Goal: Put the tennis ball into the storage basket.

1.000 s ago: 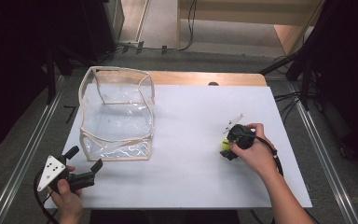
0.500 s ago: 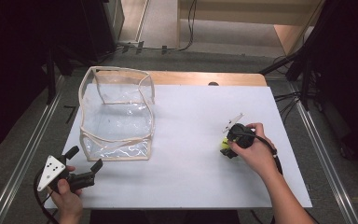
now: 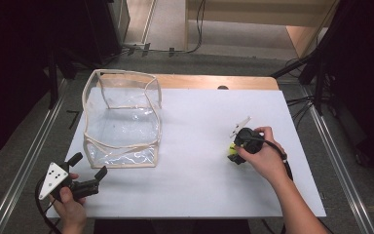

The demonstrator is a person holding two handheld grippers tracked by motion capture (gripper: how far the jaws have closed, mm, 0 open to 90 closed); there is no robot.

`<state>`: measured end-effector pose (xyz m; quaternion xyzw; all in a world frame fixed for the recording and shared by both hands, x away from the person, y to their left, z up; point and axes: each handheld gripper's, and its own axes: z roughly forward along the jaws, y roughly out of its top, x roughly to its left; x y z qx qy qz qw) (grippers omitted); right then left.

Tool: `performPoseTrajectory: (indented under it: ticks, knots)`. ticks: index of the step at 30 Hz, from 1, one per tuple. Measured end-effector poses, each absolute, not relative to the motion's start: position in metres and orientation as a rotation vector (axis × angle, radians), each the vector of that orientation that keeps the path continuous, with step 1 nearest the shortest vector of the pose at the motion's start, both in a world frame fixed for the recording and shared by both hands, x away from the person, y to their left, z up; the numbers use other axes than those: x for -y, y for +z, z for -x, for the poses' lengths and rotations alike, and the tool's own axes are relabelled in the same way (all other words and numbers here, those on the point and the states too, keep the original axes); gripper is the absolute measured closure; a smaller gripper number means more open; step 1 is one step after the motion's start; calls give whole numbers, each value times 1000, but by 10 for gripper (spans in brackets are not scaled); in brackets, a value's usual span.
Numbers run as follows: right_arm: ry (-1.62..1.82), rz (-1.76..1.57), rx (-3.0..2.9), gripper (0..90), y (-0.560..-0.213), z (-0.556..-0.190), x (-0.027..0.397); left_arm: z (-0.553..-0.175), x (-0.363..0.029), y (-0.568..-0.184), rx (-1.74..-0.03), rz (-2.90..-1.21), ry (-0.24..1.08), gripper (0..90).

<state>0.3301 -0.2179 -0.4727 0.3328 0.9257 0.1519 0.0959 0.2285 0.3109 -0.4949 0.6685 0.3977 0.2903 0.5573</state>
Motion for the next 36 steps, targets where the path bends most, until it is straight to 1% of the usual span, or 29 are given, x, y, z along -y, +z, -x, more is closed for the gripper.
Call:
performPoseTrajectory:
  ticks: [36]
  knots:
    - [499, -880, -2805, 226, -462, -342, 169, -229, -311, -495, -938, -1577, 678, 0]
